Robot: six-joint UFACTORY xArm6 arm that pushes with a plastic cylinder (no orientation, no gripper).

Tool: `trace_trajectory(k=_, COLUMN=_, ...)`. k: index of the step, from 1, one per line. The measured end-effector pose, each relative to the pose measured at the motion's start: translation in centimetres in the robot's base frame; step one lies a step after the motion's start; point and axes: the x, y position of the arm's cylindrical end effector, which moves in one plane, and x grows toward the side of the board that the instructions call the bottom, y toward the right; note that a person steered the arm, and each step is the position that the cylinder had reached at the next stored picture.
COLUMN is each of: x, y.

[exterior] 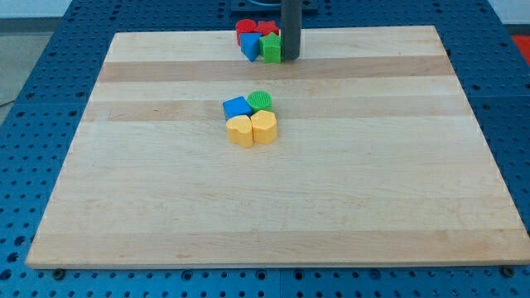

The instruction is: Touch the bottom of the heart

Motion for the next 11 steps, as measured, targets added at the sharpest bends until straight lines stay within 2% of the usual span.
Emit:
trace_trajectory(k=3, x=2.0, y=1.5)
trace_trajectory(k=5, x=8.1, y=-2.1)
trace_trajectory(k=6, x=8.2, y=3.6)
trace_trajectory(k=7, x=10.6, y=6.6)
trace_trajectory(k=9, x=19.6, y=2.9)
trace_trajectory(k=10, x=20.6, y=0.3)
trace_trajectory(k=11, x=20.5, y=-5.7)
